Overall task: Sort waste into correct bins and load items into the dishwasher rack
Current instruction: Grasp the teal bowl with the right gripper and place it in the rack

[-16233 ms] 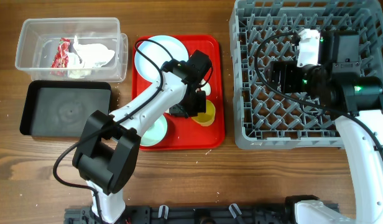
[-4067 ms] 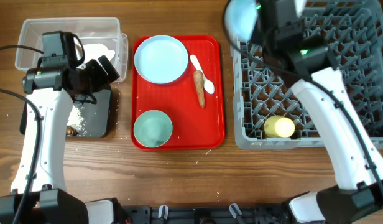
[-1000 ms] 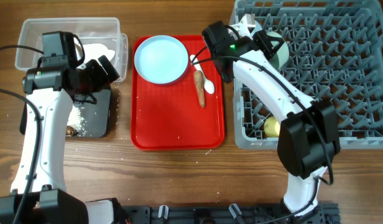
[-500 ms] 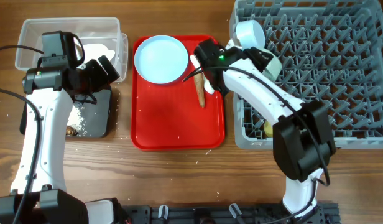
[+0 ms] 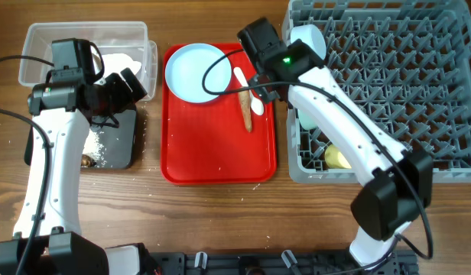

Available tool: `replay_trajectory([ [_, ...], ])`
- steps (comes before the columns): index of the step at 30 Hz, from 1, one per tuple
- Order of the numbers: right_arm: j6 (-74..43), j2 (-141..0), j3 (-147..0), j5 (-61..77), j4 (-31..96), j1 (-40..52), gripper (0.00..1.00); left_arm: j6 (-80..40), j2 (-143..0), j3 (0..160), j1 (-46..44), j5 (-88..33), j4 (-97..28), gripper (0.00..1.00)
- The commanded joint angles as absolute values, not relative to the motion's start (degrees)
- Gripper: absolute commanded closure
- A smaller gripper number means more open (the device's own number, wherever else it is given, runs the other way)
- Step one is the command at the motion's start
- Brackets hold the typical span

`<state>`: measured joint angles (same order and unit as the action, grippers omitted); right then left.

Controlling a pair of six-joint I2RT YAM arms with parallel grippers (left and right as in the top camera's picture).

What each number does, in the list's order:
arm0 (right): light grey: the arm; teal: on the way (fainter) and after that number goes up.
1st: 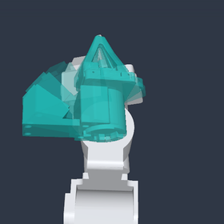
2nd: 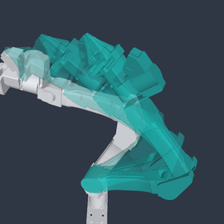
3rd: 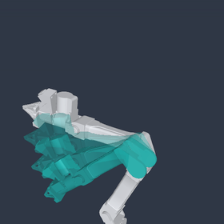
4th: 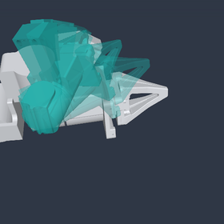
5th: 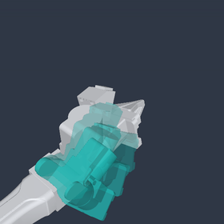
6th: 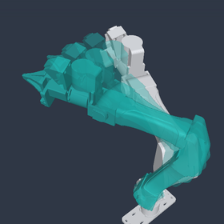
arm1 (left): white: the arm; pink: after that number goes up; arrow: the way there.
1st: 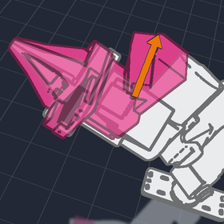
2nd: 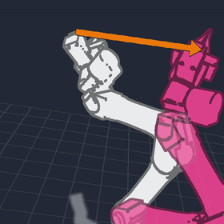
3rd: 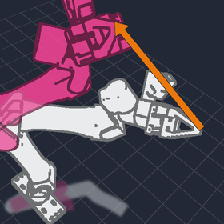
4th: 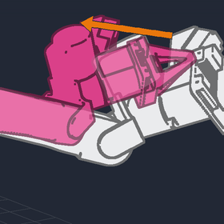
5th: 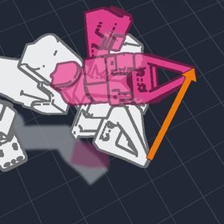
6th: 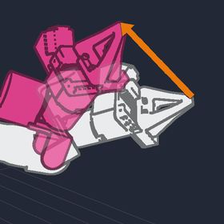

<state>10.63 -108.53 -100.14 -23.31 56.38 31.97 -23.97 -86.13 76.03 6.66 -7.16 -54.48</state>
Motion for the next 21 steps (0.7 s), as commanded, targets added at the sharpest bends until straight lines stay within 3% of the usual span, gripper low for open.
replay_trajectory([
  [1, 10.0, -107.4, -100.8, 2.0, 53.7, 32.3, 0.04, -24.3, -85.1, 76.7, 6.9, -7.4, -54.5, 0.00],
  [4, -2.0, -108.0, -100.0, 5.0, 49.2, 32.3, 0.11, -24.3, -85.1, 76.7, 6.9, -7.4, -54.5, 0.00],
  [11, -17.5, -107.7, -100.0, 1.4, 49.7, 29.2, 0.07, -24.3, -85.1, 76.7, 6.9, -7.4, -54.5, 0.00],
  [14, -17.9, -106.2, -100.6, 2.4, 49.5, 26.8, 0.01, -24.3, -85.1, 76.7, 6.9, -7.4, -54.5, 0.00],
  [20, -15.7, -95.1, -100.6, -1.7, 54.5, 18.8, 0.00, -25.1, -85.1, 76.7, 6.9, -10.2, -54.5, 0.00],
  [21, -15.0, -92.3, -100.6, -1.7, 55.0, 16.2, 0.00, -25.1, -85.1, 76.7, 6.4, -12.5, -54.3, 0.05],
])
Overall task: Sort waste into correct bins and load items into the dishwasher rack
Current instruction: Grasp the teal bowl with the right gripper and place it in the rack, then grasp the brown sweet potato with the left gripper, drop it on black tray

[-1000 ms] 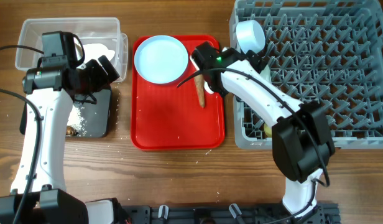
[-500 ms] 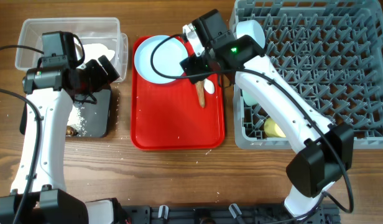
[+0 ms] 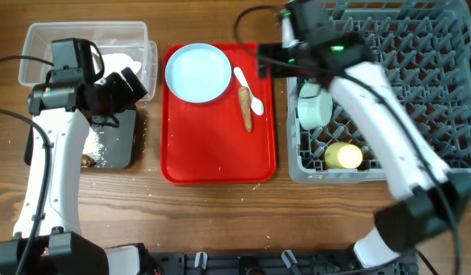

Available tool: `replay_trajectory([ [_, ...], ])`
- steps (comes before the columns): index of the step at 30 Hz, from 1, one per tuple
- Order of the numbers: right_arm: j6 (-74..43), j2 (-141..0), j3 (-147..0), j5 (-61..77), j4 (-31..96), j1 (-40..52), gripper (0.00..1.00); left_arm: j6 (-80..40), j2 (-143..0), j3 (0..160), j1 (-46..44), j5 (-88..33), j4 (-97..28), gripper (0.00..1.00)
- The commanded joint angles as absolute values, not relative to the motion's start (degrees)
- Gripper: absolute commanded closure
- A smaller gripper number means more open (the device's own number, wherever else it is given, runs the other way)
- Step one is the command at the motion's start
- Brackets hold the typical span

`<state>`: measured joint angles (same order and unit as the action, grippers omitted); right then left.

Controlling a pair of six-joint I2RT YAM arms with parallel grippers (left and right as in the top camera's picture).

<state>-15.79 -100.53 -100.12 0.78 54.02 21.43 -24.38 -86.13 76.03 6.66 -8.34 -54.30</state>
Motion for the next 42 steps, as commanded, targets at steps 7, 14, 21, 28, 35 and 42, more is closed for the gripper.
replay_trajectory([
  [7, -15.0, -85.5, -100.6, -1.7, 59.7, 5.9, 0.01, -34.2, -92.5, 76.7, -15.5, -6.3, -43.0, 0.04],
  [14, -13.5, -85.7, -100.5, -3.6, 64.8, 5.8, 0.01, -42.9, -111.9, 76.7, -32.0, 0.4, -27.0, 0.06],
  [21, -12.6, -85.7, -100.5, -3.8, 67.0, 5.8, 0.01, -42.9, -117.9, 76.7, -32.9, 2.1, -20.9, 0.28],
  [28, -12.0, -85.7, -100.5, -3.8, 67.0, 5.8, 0.01, -42.9, -120.8, 76.7, -32.9, 2.1, -19.1, 0.76],
  [35, -11.2, -85.9, -100.5, -3.9, 66.9, 5.8, 0.01, -42.2, -114.0, 76.8, -32.9, -1.8, -23.1, 0.96],
  [42, -10.7, -85.9, -100.5, -3.8, 66.6, 5.8, 0.00, -39.2, -90.2, 76.8, -23.5, 3.6, -47.1, 0.96],
])
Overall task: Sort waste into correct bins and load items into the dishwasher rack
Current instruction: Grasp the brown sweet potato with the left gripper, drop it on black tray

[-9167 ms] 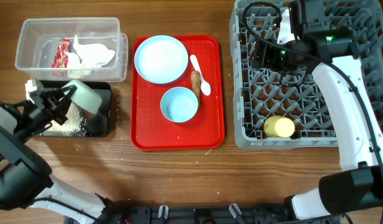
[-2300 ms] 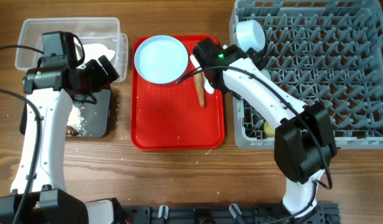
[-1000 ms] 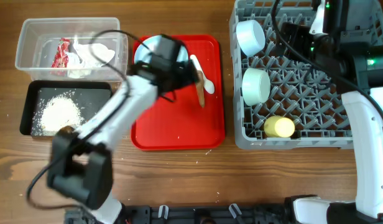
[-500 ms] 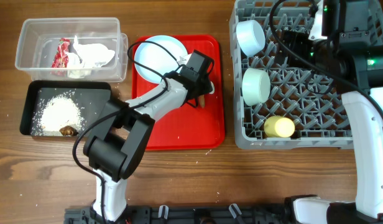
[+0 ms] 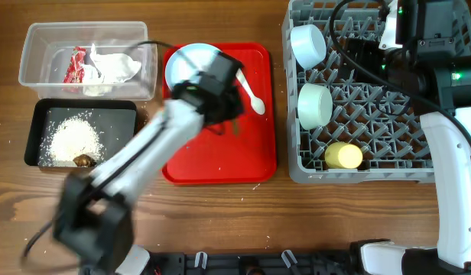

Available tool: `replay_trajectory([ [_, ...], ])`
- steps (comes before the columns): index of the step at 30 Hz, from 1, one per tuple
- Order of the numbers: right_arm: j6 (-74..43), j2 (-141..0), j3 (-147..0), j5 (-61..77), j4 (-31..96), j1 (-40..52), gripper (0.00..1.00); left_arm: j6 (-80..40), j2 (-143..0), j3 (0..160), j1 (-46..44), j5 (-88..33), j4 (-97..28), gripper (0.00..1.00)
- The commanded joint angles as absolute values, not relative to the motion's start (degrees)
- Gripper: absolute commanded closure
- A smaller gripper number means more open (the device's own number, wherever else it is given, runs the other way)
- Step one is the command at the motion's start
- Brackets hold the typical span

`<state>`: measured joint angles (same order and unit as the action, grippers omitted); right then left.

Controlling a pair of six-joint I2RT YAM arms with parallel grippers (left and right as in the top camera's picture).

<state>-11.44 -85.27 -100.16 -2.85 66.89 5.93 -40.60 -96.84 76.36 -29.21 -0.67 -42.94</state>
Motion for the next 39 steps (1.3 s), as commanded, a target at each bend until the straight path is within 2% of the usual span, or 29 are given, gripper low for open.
replay_trajectory([
  [1, -10.7, -86.0, -100.5, -3.3, 66.4, 5.8, 0.01, -39.3, -87.9, 76.7, -18.2, 6.1, -52.4, 0.96],
  [6, -10.6, -86.0, -100.4, 3.6, 63.4, 5.8, 0.00, -41.0, -89.8, 76.3, -0.7, 9.7, -60.0, 0.96],
  [10, -10.6, -87.6, -100.4, 7.3, 63.6, 5.8, 0.01, -46.2, -93.7, 68.7, 10.1, 9.6, -51.3, 0.96],
  [13, -10.5, -89.6, -100.4, 11.8, 63.5, 5.8, 0.00, -46.7, -98.5, 64.1, 12.6, 9.6, -44.0, 0.96],
  [14, -10.7, -90.4, -100.4, 12.2, 63.5, 6.1, 0.01, -47.0, -100.5, 63.9, 12.7, 9.5, -43.4, 0.95],
  [16, -10.7, -91.2, -100.4, 12.1, 63.2, 7.1, 0.00, -47.0, -103.0, 63.9, 12.6, 9.6, -42.6, 0.81],
  [18, -10.5, -91.5, -100.4, 12.1, 62.5, 7.9, 0.01, -46.9, -103.9, 63.9, 12.7, 9.6, -42.0, 0.76],
  [21, -10.7, -91.5, -100.4, 12.2, 61.2, 7.9, 0.00, -44.8, -102.8, 64.5, 12.6, 9.5, -42.0, 0.44],
  [22, -10.7, -91.5, -100.4, 12.2, 60.8, 7.9, 0.00, -43.1, -102.1, 65.2, 12.6, 9.5, -42.6, 0.41],
  [25, -10.5, -91.5, -100.4, 12.1, 60.4, 7.9, 0.00, -41.2, -98.1, 69.4, 12.6, 9.2, -48.1, 0.39],
  [29, -10.5, -91.5, -100.4, 12.1, 60.4, 7.9, 0.00, -22.3, -90.6, 72.8, 9.2, -11.7, -47.8, 0.35],
  [33, -10.7, -91.5, -100.4, 12.9, 60.1, 7.9, 0.00, -18.4, -88.3, 72.8, -3.2, -8.1, -43.2, 0.34],
  [34, -10.6, -91.5, -100.4, 17.2, 58.8, 7.9, 0.00, -18.5, -88.3, 72.8, -5.8, -5.9, -42.5, 0.35],
  [37, -10.7, -93.4, -100.4, 26.0, 51.1, 10.5, 0.01, -23.0, -88.2, 72.8, -7.4, -5.5, -41.6, 0.35],
  [38, -11.3, -95.2, -100.4, 24.8, 47.4, 13.4, 0.10, -23.0, -88.0, 72.8, -7.1, -5.5, -41.6, 0.35],
  [39, -14.5, -98.1, -100.4, 21.5, 43.5, 17.2, 0.14, -23.0, -87.8, 72.8, -6.9, -5.5, -41.6, 0.34],
])
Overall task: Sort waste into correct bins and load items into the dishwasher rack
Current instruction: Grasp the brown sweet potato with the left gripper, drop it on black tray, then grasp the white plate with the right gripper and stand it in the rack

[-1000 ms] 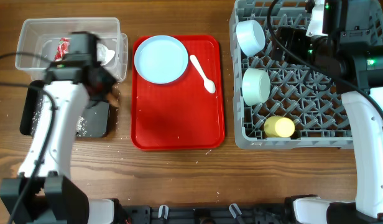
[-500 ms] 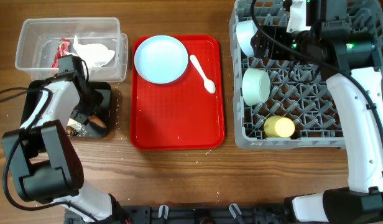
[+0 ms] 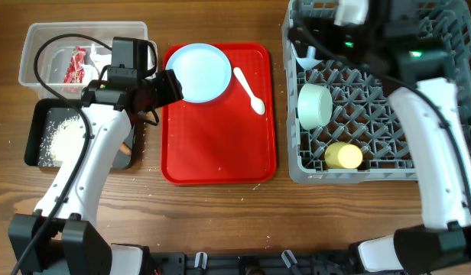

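Note:
A white plate and a white spoon lie at the back of the red tray. My left gripper hovers at the tray's left edge, beside the black bin; its jaws are too dark to read. No brown stick shows on the tray. My right gripper reaches over the far left corner of the grey rack, covering most of a white cup. Another white cup and a yellow cup sit in the rack's left column.
A clear bin with wrappers stands at the back left. The black bin in front of it holds white crumbs. A brown streak shows by its right edge, under my left arm. Crumbs dot the table.
My left arm has pulled back from the middle of the tray to its left edge, and the brown stick is gone from the tray. My right arm has swung left over the rack's far left corner.
At first my left gripper hung over the bins and my right arm reached over the tray's far right corner. The right arm then moved over the rack and off to the right. The left arm was over the brown stick, and is now back by the black bin.

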Available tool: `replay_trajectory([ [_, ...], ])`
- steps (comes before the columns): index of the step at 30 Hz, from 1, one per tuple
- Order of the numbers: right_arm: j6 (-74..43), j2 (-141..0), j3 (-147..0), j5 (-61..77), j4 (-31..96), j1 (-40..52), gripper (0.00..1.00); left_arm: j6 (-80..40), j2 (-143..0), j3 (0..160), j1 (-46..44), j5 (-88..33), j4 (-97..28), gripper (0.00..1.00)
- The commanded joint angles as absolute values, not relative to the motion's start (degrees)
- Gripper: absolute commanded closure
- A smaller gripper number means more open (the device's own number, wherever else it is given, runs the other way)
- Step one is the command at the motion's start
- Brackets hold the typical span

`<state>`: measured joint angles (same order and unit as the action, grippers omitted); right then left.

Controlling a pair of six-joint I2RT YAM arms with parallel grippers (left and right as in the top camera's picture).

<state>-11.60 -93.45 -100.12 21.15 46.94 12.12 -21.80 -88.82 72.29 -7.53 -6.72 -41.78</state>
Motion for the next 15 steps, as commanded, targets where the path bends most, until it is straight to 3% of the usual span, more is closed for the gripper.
replay_trajectory([
  [1, -17.0, -101.7, -100.4, 17.5, 40.4, 21.0, 0.17, -22.9, -87.7, 72.8, -6.9, -5.5, -41.5, 0.29],
  [5, -28.4, -115.8, -100.4, 5.8, 35.5, 30.3, 0.25, -22.9, -87.7, 72.8, -6.9, -4.4, -42.2, 0.12],
  [9, -36.2, -125.7, -100.4, 2.0, 32.4, 33.0, 0.33, -22.9, -87.7, 72.8, -6.9, 1.1, -42.4, 0.12],
  [15, -37.9, -132.6, -100.4, 0.6, 29.4, 33.0, 0.47, -22.9, -87.7, 72.8, -6.9, 1.8, -42.6, 0.11],
])
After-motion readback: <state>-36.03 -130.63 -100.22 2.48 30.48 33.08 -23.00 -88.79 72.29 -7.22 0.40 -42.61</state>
